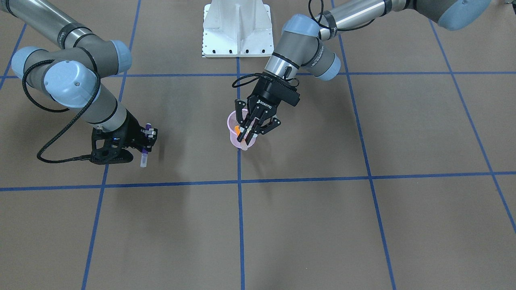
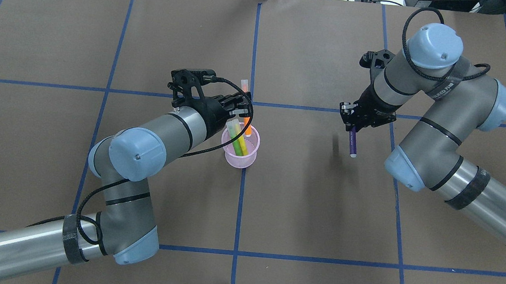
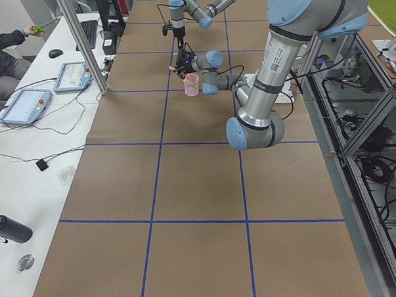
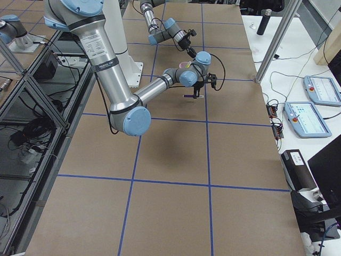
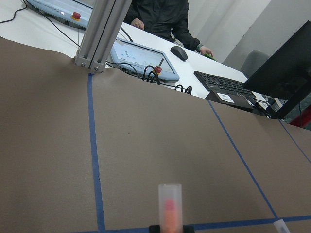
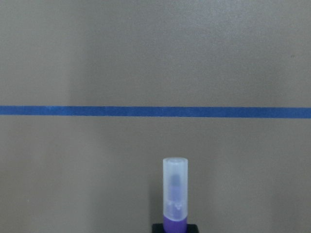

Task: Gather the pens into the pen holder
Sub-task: 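Lower the orange marker into the cup while the right gripper lifts the purple marker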

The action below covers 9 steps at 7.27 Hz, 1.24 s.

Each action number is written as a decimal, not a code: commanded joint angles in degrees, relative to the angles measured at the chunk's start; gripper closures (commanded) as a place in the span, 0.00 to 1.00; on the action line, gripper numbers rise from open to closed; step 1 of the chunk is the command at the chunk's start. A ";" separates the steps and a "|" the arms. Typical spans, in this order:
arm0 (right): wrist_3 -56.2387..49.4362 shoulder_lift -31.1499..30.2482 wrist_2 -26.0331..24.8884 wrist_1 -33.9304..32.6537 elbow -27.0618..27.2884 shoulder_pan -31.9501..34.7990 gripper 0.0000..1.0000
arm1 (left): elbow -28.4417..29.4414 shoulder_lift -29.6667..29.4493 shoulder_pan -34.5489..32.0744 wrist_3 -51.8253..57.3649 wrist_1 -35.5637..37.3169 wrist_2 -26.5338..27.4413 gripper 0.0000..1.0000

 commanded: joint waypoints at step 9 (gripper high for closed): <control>0.00 0.14 0.67 0.08 1.15 0.76 1.00 | 0.87 0.62 1.17 0.08 -3.88 -0.05 0.59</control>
